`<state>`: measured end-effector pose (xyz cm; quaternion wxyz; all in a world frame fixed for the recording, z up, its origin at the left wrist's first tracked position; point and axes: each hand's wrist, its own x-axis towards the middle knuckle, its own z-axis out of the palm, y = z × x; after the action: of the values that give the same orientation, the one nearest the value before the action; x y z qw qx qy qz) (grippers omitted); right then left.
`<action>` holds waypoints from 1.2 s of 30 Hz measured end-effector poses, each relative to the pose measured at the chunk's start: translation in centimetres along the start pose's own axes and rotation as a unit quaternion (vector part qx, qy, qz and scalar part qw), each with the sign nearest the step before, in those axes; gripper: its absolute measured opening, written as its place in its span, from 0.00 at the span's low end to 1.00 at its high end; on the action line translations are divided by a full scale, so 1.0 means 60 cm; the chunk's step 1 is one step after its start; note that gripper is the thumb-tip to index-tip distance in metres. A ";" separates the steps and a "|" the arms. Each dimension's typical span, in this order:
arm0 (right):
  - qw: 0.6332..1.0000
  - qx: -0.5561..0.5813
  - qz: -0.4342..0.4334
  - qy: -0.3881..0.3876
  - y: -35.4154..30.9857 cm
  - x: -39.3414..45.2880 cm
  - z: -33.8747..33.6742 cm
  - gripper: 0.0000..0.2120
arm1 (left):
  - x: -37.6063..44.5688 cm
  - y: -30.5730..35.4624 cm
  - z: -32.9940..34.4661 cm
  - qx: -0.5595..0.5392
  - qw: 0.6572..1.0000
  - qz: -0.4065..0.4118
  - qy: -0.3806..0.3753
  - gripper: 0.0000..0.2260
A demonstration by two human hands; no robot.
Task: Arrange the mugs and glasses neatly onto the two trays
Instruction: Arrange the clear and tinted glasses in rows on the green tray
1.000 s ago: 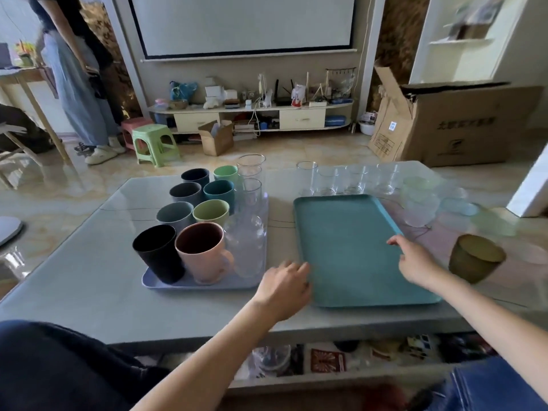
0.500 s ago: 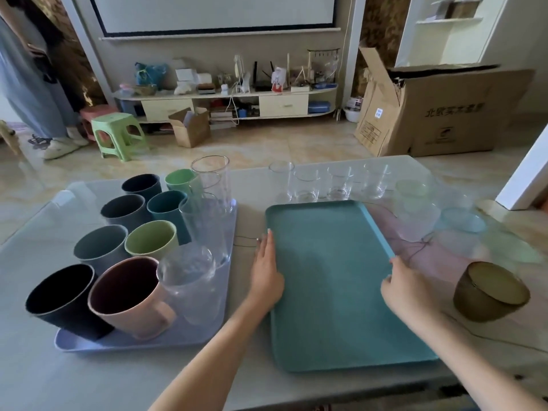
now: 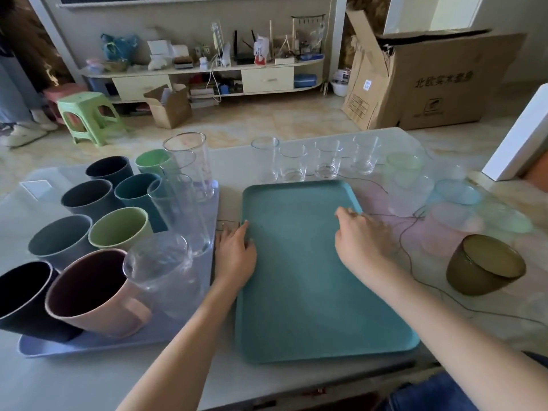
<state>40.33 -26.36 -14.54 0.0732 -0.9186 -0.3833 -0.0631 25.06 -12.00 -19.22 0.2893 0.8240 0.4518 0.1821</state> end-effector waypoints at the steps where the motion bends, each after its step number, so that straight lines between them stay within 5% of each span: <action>1: 1.000 0.014 -0.017 0.015 -0.015 0.020 -0.001 0.14 | 0.001 -0.003 0.001 0.008 1.000 0.006 -0.001 0.21; 9: 0.984 0.039 -0.150 0.085 -0.174 0.253 -0.021 0.18 | 0.011 -0.024 0.013 0.037 0.999 0.032 0.004 0.20; 16: 0.990 0.037 -0.133 0.016 -0.244 0.350 0.014 0.13 | 0.013 -0.025 0.017 0.016 1.000 0.021 0.014 0.20; 20: 0.993 0.037 -0.108 0.038 -0.243 0.357 0.014 0.18 | 0.015 -0.023 0.017 0.014 1.000 0.017 0.013 0.20; 27: 0.964 0.125 -0.186 0.145 -0.198 0.286 -0.039 0.06 | 0.012 -0.019 0.014 0.008 1.000 0.013 0.009 0.19; 36: 0.968 0.107 -0.212 0.078 -0.149 0.183 -0.012 0.07 | 0.008 -0.017 0.011 0.022 1.000 0.015 -0.004 0.20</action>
<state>41.56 -12.65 -11.16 0.1855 -0.7952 -0.5672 -0.1071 25.02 -11.36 -20.35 0.2706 0.8376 0.4420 0.1731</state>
